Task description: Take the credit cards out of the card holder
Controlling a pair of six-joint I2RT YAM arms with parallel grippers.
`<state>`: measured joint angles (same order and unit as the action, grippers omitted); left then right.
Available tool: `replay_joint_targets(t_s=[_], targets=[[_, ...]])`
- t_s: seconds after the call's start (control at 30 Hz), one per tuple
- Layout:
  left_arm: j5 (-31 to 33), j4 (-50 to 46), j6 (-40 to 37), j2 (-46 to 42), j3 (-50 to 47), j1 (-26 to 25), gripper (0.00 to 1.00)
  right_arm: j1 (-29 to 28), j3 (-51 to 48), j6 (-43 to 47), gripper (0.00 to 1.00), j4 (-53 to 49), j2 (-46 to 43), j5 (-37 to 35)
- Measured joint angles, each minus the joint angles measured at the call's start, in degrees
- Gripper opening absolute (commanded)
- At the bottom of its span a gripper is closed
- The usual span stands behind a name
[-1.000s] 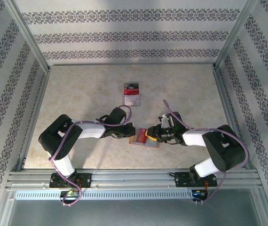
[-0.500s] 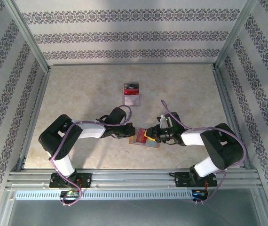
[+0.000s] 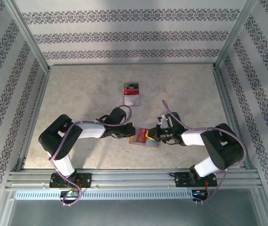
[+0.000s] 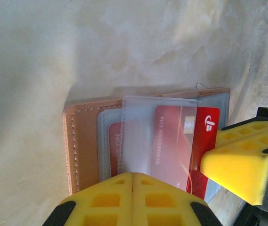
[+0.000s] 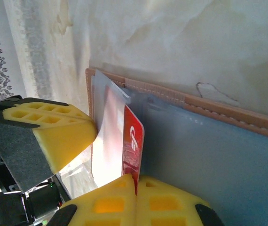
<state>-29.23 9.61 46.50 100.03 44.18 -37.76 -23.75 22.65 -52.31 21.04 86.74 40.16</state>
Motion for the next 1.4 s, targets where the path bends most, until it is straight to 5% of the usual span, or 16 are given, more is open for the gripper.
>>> replay_joint_targets(t_s=[0.47,0.8,1.4], targets=[[0.15,0.0,0.02,0.0,0.07,0.0,0.0,5.4,-3.54,3.13,0.0,-8.11,-10.38,1.33],[2.8,-5.68,-1.22,-2.84,1.86,0.13,0.21,9.4,-3.98,8.2,0.0,-21.24,-24.15,1.01],[8.74,-12.46,-17.9,-43.5,0.68,5.51,0.61,9.75,14.16,30.03,0.0,-34.49,-34.53,2.19]])
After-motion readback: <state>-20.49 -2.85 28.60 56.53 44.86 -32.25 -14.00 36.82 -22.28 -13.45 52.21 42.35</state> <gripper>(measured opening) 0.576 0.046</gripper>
